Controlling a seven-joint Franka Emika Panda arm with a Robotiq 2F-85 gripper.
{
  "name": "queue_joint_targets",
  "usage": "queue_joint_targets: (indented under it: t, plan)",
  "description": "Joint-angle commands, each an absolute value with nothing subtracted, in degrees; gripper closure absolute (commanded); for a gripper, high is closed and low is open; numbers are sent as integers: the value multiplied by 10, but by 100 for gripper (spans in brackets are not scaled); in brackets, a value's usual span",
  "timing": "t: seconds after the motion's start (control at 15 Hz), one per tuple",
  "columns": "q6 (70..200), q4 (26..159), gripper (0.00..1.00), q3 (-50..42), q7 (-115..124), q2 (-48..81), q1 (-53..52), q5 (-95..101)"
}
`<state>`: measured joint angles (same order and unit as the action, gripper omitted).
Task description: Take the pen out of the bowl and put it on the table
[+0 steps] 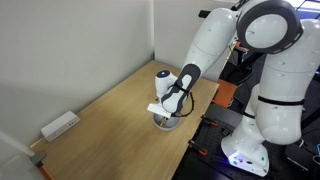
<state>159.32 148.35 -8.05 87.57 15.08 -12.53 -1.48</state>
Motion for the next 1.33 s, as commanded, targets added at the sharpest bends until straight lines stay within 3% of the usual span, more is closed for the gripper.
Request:
queue_joint_targets:
  t: [0.0,0.67,1.27]
  plan:
    - [1604,1524,97,-84,888,92,-119,7]
    - [1619,1561,97,-62,881,-24,-55,97]
    - [1600,1446,97,-41,771,-2,2,19]
